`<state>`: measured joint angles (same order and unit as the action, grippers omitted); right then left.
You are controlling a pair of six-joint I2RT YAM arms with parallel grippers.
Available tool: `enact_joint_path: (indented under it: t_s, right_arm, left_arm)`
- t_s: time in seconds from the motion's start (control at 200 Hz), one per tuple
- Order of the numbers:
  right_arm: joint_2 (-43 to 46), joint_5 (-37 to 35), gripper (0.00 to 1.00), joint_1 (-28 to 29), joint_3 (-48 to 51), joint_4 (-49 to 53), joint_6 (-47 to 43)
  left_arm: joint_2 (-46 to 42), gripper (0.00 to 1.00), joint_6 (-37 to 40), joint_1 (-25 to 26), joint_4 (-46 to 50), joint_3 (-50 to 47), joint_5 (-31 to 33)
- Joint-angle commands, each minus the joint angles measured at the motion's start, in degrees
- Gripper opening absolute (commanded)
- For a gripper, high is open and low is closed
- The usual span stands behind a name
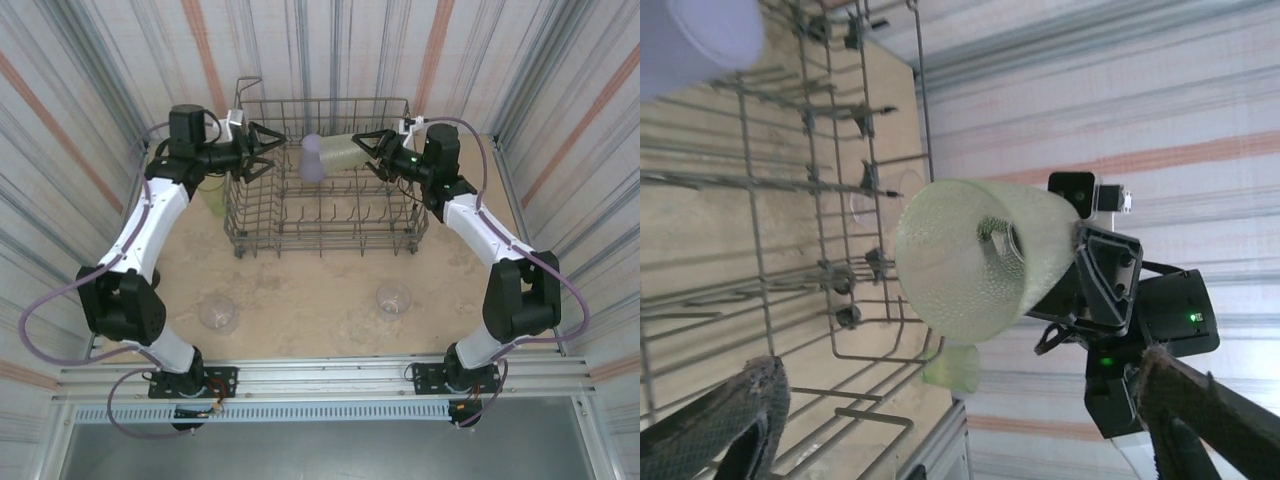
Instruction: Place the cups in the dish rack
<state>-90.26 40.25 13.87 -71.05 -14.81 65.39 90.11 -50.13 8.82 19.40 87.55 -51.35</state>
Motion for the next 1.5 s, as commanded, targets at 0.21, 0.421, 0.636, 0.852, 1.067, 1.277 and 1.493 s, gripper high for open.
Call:
enact_joint_path:
  t_s: [0.21, 0.421, 0.636, 0.852, 1.067, 1.277, 1.493]
  right_arm:
    - [1.31, -13.02, 0.43, 1.4, -13.09, 29.43, -23.17]
    - [-1.43, -20.64, 0.44, 2.44, -19.12, 37.95, -29.77]
    - [-6.16, -27.48, 0.44, 4.0, -26.78, 45.2, -35.68]
    - [-12.57, -34.29, 0.45, 6.13, -35.88, 51.11, -40.64]
    - [-19.91, -39.21, 0.44, 6.83, -46.99, 56.67, -44.99]
    - [-26.17, -42.49, 0.44, 7.12, -54.16, 59.55, -48.31]
    - [-31.63, -43.3, 0.44, 7.27, -59.01, 60.37, -50.08]
  left_arm:
    - [-7.27, 0.99, 21.84, -7.92, 19.79, 3.4, 14.03]
    - [-10.82, 0.99, 30.85, -9.95, 23.42, -0.07, 25.94]
    - [-15.31, 0.99, 36.32, -12.15, 21.52, -6.84, 32.71]
    - [-20.17, 0.99, 39.59, -12.86, 16.39, -15.95, 36.5]
    - [-22.24, 0.99, 38.24, -13.75, 15.2, -20.65, 38.6]
    - [-23.17, 0.99, 37.66, -13.9, 15.26, -21.35, 41.2]
    - [-23.56, 0.99, 37.29, -13.85, 14.98, -21.89, 41.72]
